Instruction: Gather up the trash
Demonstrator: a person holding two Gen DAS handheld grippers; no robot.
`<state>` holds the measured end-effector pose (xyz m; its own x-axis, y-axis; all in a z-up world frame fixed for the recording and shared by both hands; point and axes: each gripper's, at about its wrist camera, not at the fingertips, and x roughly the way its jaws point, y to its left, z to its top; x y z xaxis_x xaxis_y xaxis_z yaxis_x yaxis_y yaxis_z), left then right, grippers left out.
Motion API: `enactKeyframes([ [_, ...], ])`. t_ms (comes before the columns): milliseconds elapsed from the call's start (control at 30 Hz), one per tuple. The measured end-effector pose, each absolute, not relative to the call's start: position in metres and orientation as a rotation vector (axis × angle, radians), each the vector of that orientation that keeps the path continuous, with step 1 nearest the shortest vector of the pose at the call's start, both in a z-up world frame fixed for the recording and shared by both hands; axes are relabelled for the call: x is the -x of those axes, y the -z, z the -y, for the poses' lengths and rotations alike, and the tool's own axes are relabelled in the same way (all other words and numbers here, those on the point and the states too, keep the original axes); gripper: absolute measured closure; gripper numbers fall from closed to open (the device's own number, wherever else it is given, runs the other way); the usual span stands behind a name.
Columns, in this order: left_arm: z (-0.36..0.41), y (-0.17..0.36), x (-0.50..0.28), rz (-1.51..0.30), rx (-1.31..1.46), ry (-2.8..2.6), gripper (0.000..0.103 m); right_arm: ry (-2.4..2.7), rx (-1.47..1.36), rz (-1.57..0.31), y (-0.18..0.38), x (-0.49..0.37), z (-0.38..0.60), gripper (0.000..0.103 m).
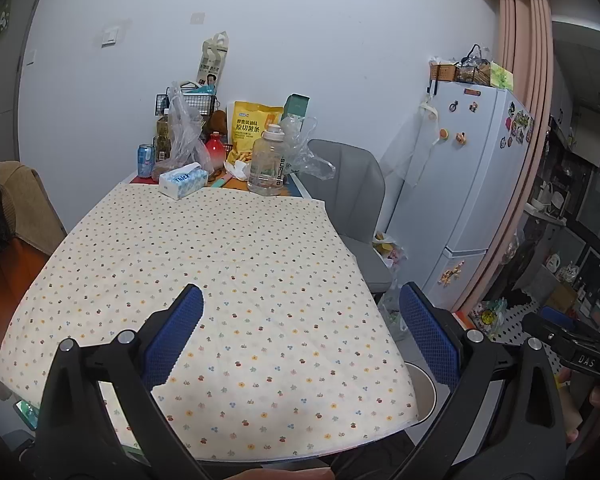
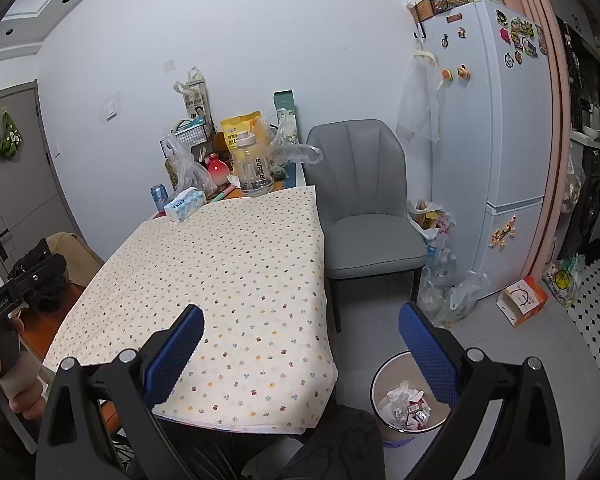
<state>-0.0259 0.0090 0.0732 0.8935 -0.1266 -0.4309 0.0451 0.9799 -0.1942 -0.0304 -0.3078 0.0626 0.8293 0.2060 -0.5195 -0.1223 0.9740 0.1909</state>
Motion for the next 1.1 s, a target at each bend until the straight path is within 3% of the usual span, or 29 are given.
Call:
enactKeyframes([
  [1100,-0.007,-0.059,0.017,-0.500,0.172,0.098,0.006,-0.165,-0.165,-0.571,-0.057,0.031,0.312,0.008],
])
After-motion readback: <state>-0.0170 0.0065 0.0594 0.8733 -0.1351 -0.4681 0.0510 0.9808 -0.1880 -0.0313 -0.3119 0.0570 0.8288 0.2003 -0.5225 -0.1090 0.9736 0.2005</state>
